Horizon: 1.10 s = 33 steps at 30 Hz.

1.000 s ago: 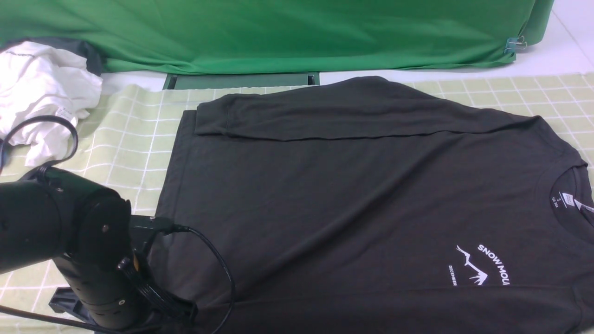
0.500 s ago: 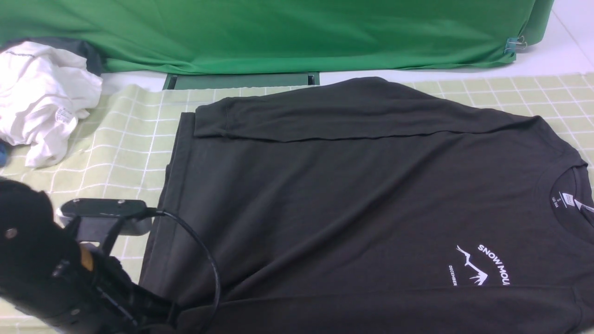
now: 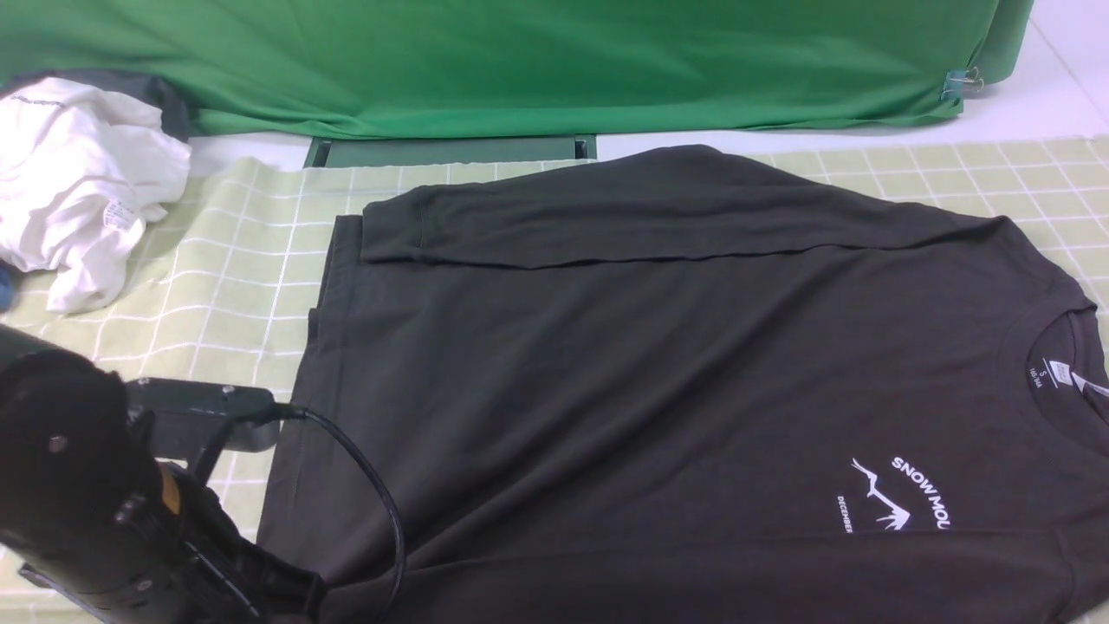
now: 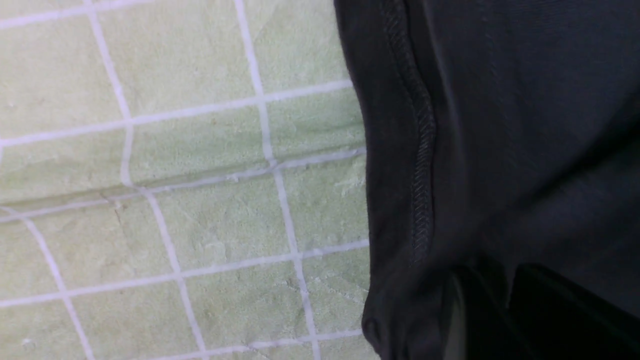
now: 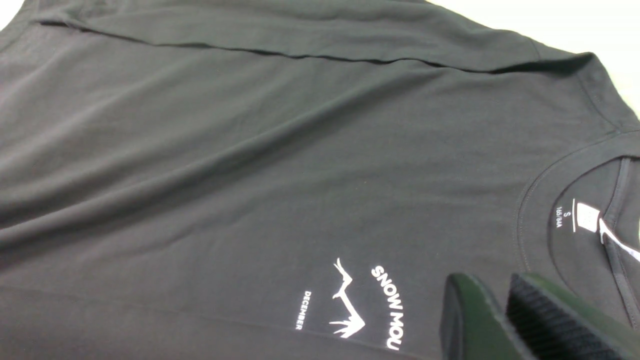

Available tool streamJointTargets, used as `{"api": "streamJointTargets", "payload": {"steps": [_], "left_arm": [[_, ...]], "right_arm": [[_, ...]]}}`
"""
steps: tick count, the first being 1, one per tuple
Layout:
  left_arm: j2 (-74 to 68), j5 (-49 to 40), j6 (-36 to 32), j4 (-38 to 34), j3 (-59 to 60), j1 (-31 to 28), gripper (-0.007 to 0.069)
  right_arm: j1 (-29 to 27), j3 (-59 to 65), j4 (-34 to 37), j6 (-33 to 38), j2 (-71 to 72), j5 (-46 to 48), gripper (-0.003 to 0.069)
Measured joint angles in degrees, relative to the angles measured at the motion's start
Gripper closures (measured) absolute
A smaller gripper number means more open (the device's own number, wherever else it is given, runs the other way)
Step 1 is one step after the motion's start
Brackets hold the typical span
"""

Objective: Fold a long-sleeved shirt over a green coffee tablecloth.
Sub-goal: 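Grasp the left edge of the dark T-shirt lying flat on the table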

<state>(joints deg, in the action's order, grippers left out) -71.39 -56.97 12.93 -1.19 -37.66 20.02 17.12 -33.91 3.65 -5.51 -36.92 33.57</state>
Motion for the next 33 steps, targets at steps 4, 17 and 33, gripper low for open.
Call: {"api": "streamJointTargets", "payload": {"steps": [4, 17, 33], "left_arm": [[-2.6, 1.17, 0.0, -0.45, 1.85, 0.0, 0.0314], [-3.86, 11.18, 0.0, -0.16, 4.16, 0.0, 0.0179], [-3.86, 12.04, -1.6, 1.19, 4.16, 0.0, 0.0606]], "right_arm": [[0.0, 0.0, 0.5, 0.0, 0.0, 0.04, 0.0536], [0.0, 0.0, 1.2, 0.0, 0.0, 0.04, 0.0519], [0.0, 0.0, 1.29, 0.0, 0.0, 0.04, 0.0505]]}}
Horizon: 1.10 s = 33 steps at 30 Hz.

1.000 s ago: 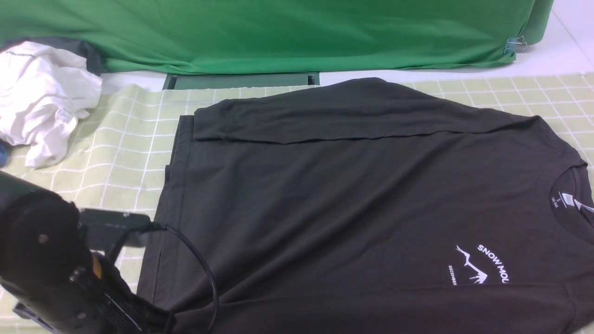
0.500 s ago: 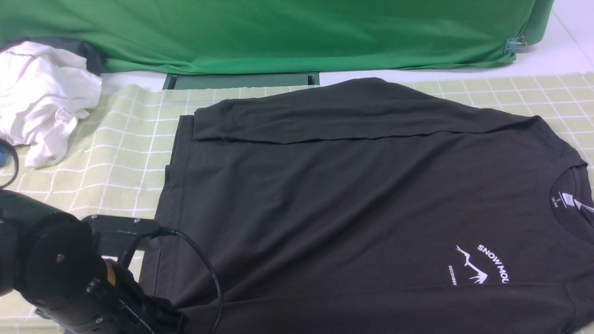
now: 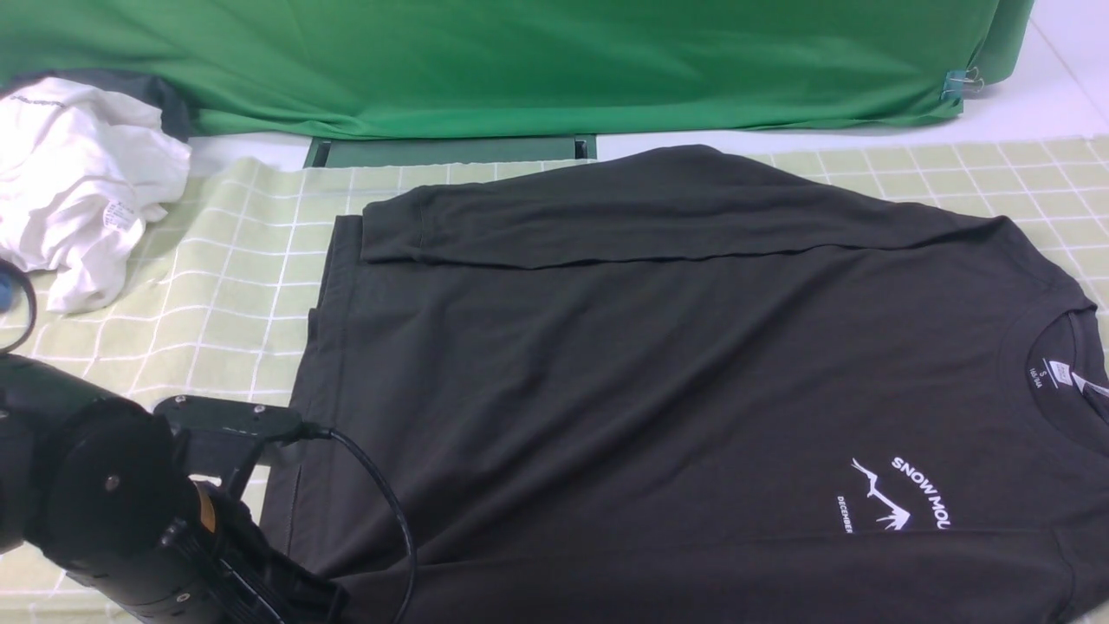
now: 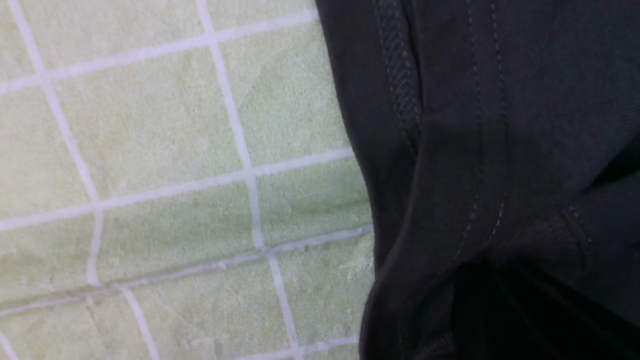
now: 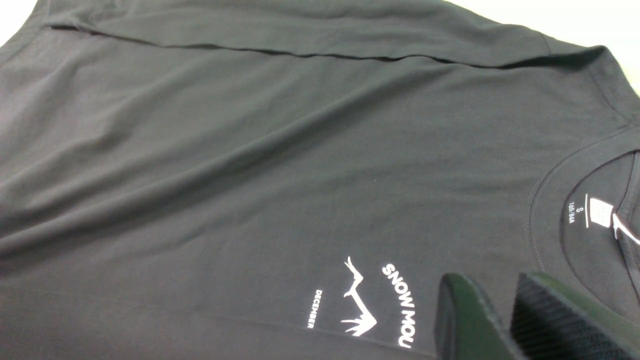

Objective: Fold a long-sleeved shirt over a green coffee tablecloth.
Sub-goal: 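Grasp the left edge of the dark T-shirt lying flat on the table, then fold the left side of the black T-shirt inward over its body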

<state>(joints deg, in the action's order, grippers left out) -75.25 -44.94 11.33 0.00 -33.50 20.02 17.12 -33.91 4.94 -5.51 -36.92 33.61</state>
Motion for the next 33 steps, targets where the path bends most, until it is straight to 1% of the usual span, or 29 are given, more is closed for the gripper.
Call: {"api": "streamJointTargets", "payload": {"steps": [4, 8, 9, 10, 13, 15, 17, 18, 22, 25, 27, 28, 33], "left_arm": [[0.0, -0.63, -2.32, -1.87, -0.72, 0.0, 0.0609], [1.11, -3.06, -8.01, -7.56, -3.48, 0.0, 0.061], [2.67, -5.07, -10.53, -10.28, -5.67, 0.0, 0.061], [3.55, -5.9, -11.33, -11.29, -7.31, 0.0, 0.061], [5.6, -6.58, -12.14, -11.35, -11.85, 0.0, 0.061], [5.75, -6.62, -12.21, -10.01, -14.73, 0.0, 0.061], [5.05, -6.31, -12.12, -7.01, -18.69, 0.0, 0.061], [5.05, -6.3, -12.04, -7.01, -18.69, 0.0, 0.061], [-0.81, -5.91, -10.57, 2.26, -27.95, 0.0, 0.061], [-5.23, -5.95, -6.73, 7.31, -31.87, -0.37, 0.061], [-8.31, -6.71, -4.76, 8.97, -34.02, -1.27, 0.061], [-12.13, -7.52, -3.62, 9.85, -35.98, -2.67, 0.061], [-17.53, -7.03, -3.56, 10.09, -36.82, -4.65, 0.061]], "right_arm": [[0.0, 0.0, 0.0, 0.0, 0.0, 0.0, 0.0503], [0.0, 0.0, 0.0, 0.0, 0.0, 0.0, 0.05], [0.0, 0.0, 0.0, 0.0, 0.0, 0.0, 0.0498], [0.0, 0.0, 0.0, 0.0, 0.0, -0.11, 0.0498], [0.0, 0.0, 0.0, 0.0, 0.0, -0.45, 0.0497], [0.0, 0.0, 0.05, 0.0, 0.0, -0.87, 0.0495], [0.0, 0.0, 0.05, 0.0, 0.0, -1.13, 0.0494], [0.0, 0.0, 0.05, 0.0, 0.0, -1.14, 0.0494], [0.0, 0.0, 0.05, 0.0, 0.0, -1.63, 0.0494], [0.0, 0.0, 0.05, 0.0, 0.0, -1.63, 0.0494], [0.0, 0.0, 0.05, 0.0, 0.0, -1.63, 0.0494], [0.0, 0.0, 0.05, 0.0, 0.0, -1.63, 0.0494], [0.0, 0.0, 0.05, -0.05, 0.0, -1.63, 0.0487]]}}
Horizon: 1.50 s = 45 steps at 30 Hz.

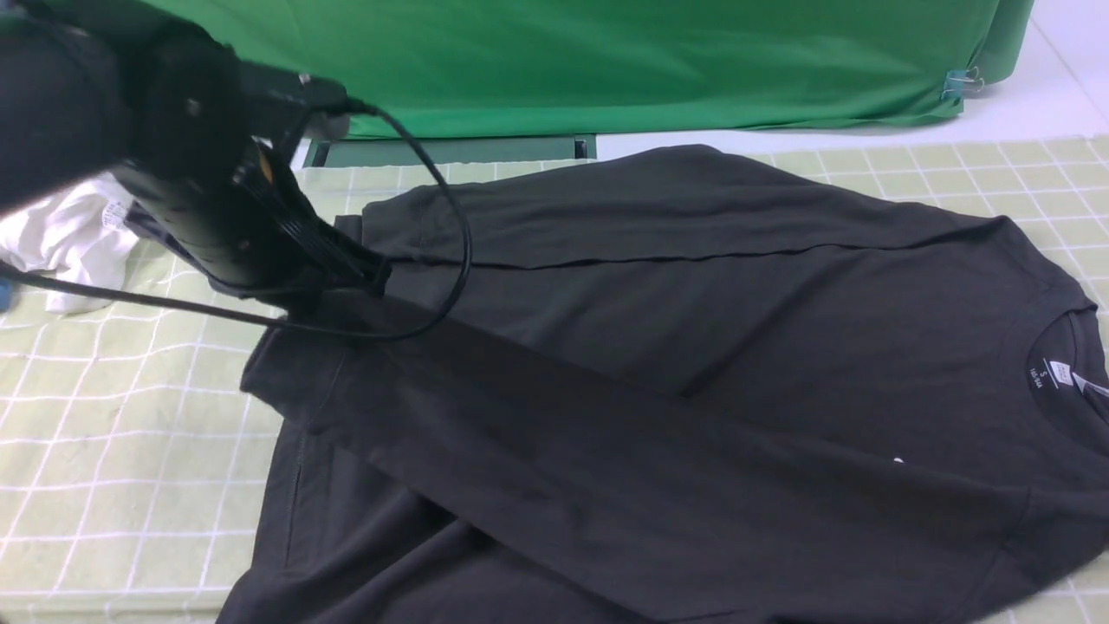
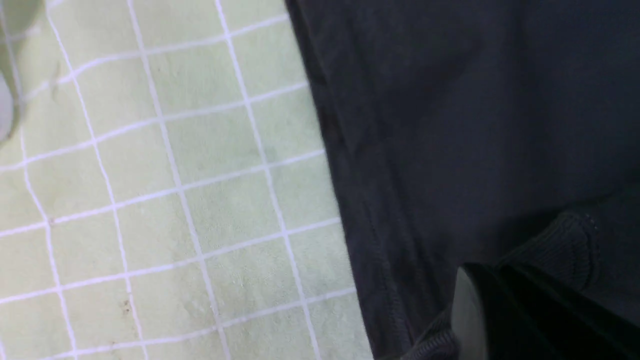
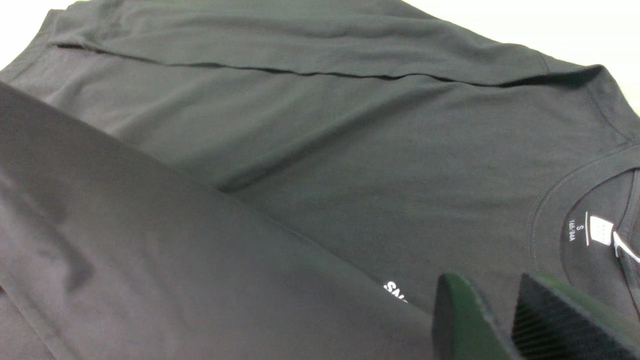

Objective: Fold a long-sleeved shirt over a green coffee tablecloth.
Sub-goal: 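Fold the left side of the black T-shirt inward over its body, then grab the top left corner of the dark shirt with the left gripper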

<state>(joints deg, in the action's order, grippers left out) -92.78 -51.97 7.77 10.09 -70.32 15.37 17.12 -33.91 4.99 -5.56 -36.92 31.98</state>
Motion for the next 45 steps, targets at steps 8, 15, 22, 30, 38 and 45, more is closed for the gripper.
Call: {"api": "streamJointTargets", "payload": {"steps": [8, 15, 22, 30, 38, 45], "left_arm": [[-6.03, 2.03, -0.24, 0.18, -0.11, -0.52, 0.056], [-6.39, 4.76, 6.7, 4.44, -2.22, -1.27, 0.0311], [-11.71, 5.52, 6.83, -3.07, -12.99, -6.18, 0.0172], [-26.62, 6.31, 3.14, -9.23, -29.67, -7.86, 0.0167], [-40.06, 4.98, 5.48, -8.89, -41.02, -7.86, 0.0167], [-42.84, 4.74, 7.43, -7.36, -42.77, -7.86, 0.0167]], "right_arm": [[0.0, 0.0, 0.0, -0.06, 0.0, 0.0, 0.0477], [0.0, 0.0, 0.0, -0.11, 0.0, 0.0, 0.0473], [0.0, 0.0, 0.0, -0.11, 0.0, 0.05, 0.047], [0.0, 0.0, 0.0, -0.11, 0.0, 1.34, 0.0466], [0.0, 0.0, 0.0, -0.11, 0.0, 1.51, 0.0463], [0.0, 0.0, 0.0, -0.12, 0.0, 1.51, 0.0463]]}}
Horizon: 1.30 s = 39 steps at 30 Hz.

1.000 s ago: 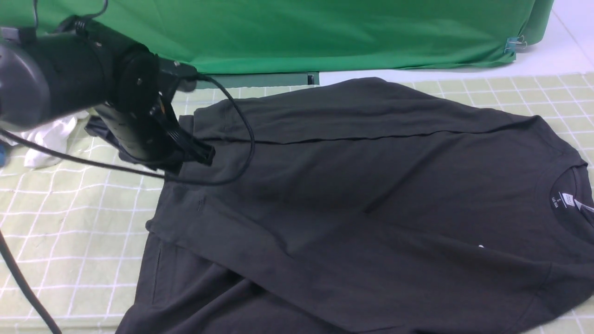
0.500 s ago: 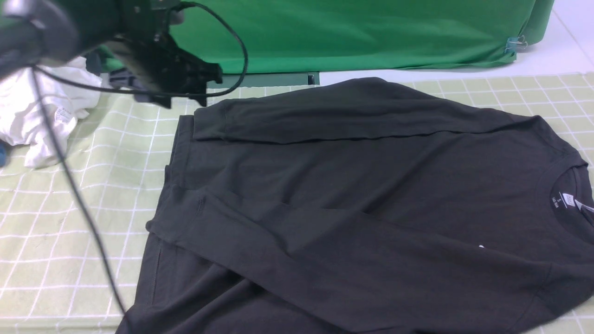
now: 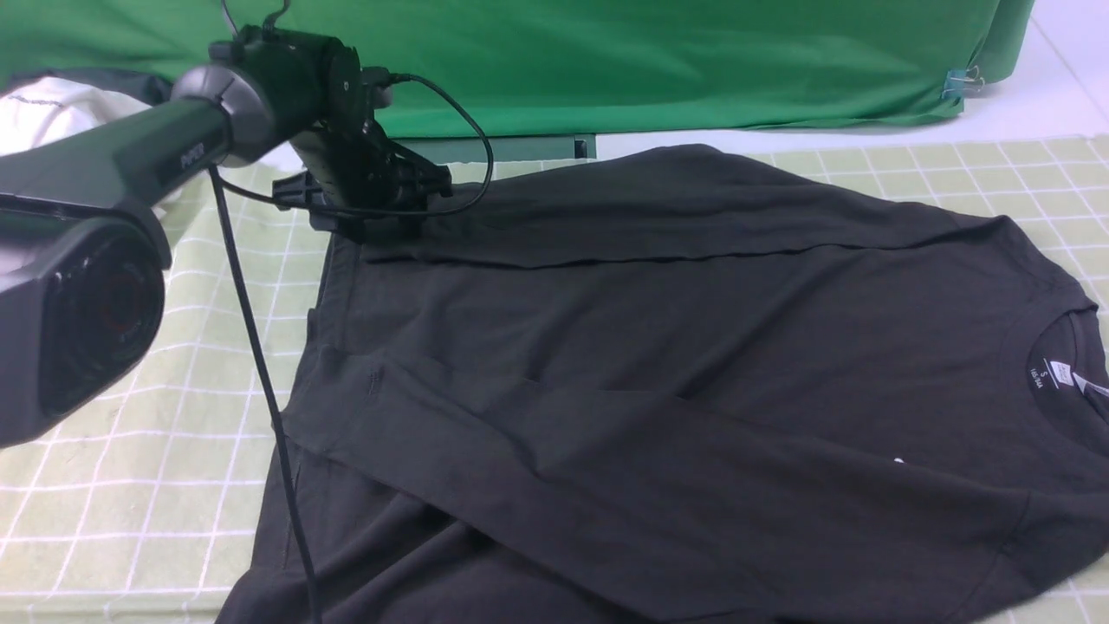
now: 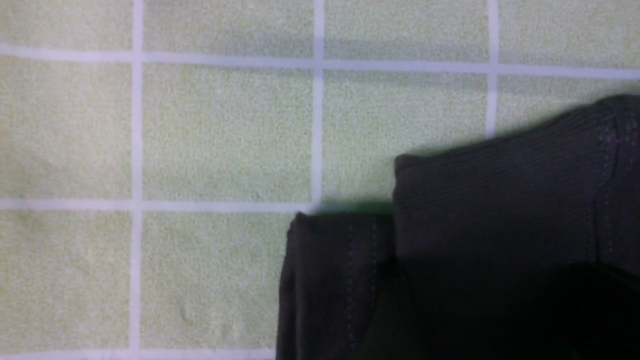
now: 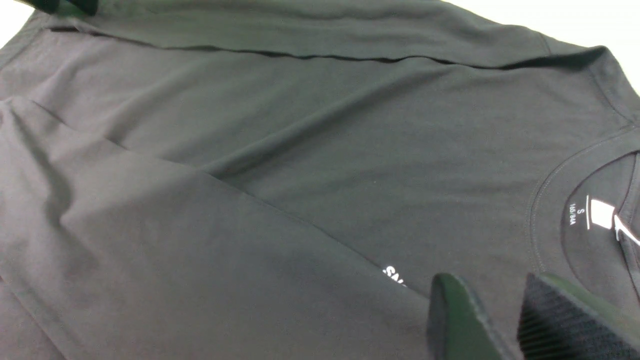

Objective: Fold a long-sleeved shirt over a green coffee tablecloth.
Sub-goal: 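Grab the top left corner of the dark shirt with the left gripper, then fold the left side of the dark shirt inward over its body with the left gripper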

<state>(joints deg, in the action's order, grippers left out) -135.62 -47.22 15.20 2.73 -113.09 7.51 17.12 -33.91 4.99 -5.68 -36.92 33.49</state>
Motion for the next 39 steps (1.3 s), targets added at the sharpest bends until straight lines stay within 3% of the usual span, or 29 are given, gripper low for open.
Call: {"api": "streamJointTargets", "payload": {"steps": [7, 11, 12, 13, 14, 28, 32, 39], "left_arm": [[-0.08, -1.0, 0.18, 0.17, -0.36, 0.0, 0.0213], [-0.08, -2.23, -1.74, -0.18, -0.43, 0.0, 0.0463], [-0.08, -2.35, -2.04, -0.24, -0.43, 0.0, 0.0477], [-0.02, -2.71, -3.0, -0.4, -0.44, 0.0, 0.056], [0.16, -3.11, -3.55, -0.49, -0.44, 0.0, 0.0582], [7.08, -10.53, -6.59, -0.5, -0.44, 0.0, 0.0589], [10.63, -19.42, -9.83, -3.5, -0.39, 0.0, 0.0589], [17.15, -21.88, -10.34, -4.58, 2.93, 0.0, 0.0589]], "right_arm": [[0.0, 0.0, 0.0, 0.0, 0.0, 0.0, 0.0463], [0.0, 0.0, 0.0, 0.0, 0.0, 0.01, 0.0462], [0.0, 0.0, 0.0, 0.0, 0.0, 0.01, 0.0462], [0.0, 0.0, 0.0, 0.0, 0.0, 0.06, 0.0462], [0.0, 0.0, 0.0, 0.0, 0.0, 0.16, 0.0462], [0.0, 0.0, 0.0, 0.0, 0.0, 1.09, 0.0462], [0.0, 0.0, 0.0, 0.93, 0.0, 1.15, 0.0462], [0.0, 0.0, -1.38, 1.66, 0.0, 1.14, 0.0466]]}}
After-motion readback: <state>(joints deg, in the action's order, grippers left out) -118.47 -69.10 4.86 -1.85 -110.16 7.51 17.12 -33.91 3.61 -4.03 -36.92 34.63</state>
